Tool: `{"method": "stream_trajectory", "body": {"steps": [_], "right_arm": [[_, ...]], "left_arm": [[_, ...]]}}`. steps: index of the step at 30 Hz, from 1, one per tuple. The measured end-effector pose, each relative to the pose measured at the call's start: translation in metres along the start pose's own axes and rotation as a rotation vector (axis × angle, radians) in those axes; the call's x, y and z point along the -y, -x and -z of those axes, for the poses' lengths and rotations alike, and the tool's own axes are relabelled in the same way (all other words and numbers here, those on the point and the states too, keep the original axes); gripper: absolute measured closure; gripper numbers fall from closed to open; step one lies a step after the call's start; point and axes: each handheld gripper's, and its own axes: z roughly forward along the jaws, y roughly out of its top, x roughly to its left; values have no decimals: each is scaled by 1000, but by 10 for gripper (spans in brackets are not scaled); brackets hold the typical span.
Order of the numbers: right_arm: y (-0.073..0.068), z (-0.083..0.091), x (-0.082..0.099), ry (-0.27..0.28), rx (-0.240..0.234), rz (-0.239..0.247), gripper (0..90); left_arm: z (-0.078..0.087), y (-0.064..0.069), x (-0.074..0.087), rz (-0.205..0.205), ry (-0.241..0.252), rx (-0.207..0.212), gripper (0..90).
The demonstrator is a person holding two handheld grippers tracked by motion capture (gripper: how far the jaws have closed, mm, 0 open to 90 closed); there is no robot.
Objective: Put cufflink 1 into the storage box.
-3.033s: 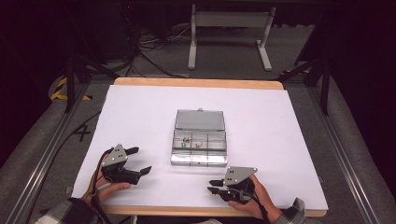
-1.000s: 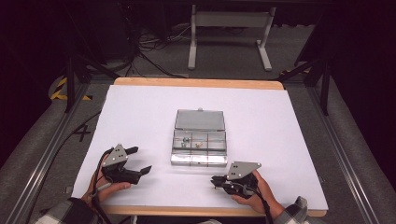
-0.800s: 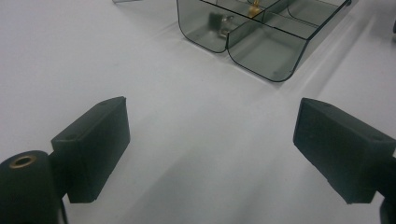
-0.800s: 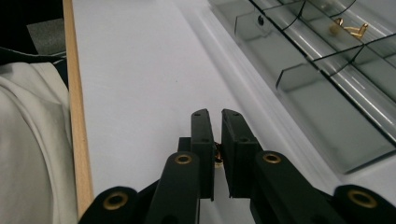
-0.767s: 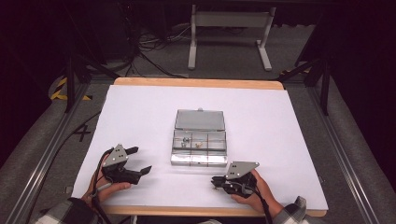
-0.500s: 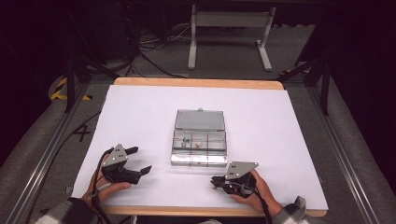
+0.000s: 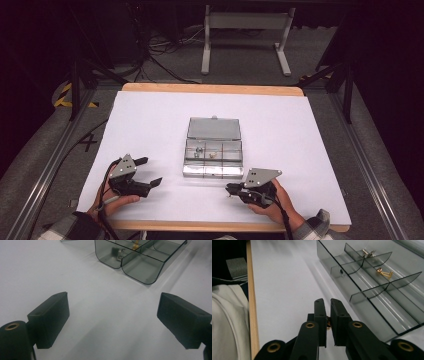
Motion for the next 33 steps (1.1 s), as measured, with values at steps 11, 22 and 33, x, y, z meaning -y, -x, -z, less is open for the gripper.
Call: {"method": "stream_trajectory", "body": {"steps": [11,22,33], "right_arm": [[6,8,-18,58,16,4,848],[22,11,-44,120,56,9,848],[65,-12,-66,85,83,-19,848]], "left_arm": [[0,-1,0,-4,-1,-1,115],[1,-1,0,-3,1,-2,115],[0,-1,0,-4,-2,3,114]]}}
